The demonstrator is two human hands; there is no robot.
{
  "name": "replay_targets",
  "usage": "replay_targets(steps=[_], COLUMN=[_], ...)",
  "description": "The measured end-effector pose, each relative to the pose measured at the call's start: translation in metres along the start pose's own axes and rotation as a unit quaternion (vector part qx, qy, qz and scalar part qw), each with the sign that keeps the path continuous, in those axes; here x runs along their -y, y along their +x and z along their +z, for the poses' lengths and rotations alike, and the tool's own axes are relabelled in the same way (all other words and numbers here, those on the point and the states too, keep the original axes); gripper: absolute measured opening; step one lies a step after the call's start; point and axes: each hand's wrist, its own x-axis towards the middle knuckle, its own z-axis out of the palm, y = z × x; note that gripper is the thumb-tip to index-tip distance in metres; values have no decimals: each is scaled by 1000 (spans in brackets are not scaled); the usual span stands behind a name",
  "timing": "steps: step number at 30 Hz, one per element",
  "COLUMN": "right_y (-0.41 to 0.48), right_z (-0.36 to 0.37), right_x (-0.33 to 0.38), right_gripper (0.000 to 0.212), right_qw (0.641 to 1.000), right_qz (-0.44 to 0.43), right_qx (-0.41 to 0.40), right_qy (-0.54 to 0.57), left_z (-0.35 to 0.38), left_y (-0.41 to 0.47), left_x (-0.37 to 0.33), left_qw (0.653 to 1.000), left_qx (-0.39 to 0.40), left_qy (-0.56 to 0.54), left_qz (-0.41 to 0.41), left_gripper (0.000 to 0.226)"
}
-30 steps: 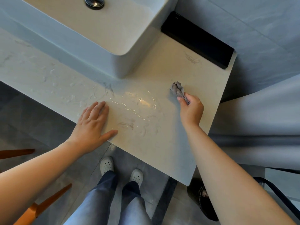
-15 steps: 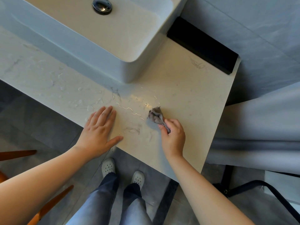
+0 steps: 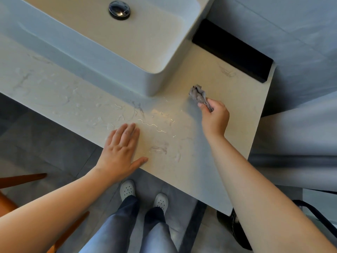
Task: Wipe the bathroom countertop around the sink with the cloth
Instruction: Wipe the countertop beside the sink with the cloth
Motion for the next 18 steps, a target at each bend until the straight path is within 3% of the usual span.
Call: replay_targets(steps=[5,18], right_y=[-1,-85], right_z=[26,36], right_x=[-7,5], right_gripper=[15,23], right_qw=[999,997], right_qz=[31,-31], right_qx=[12,67], right_qy=[-14,-10], left_z=[1,-3], left_y=[0,3], left_x=[7,16], left_qw=[1000,999], left_qx=[1,9], left_qy=[-7,-25], left_qz=[14,38], left_gripper=[89,85])
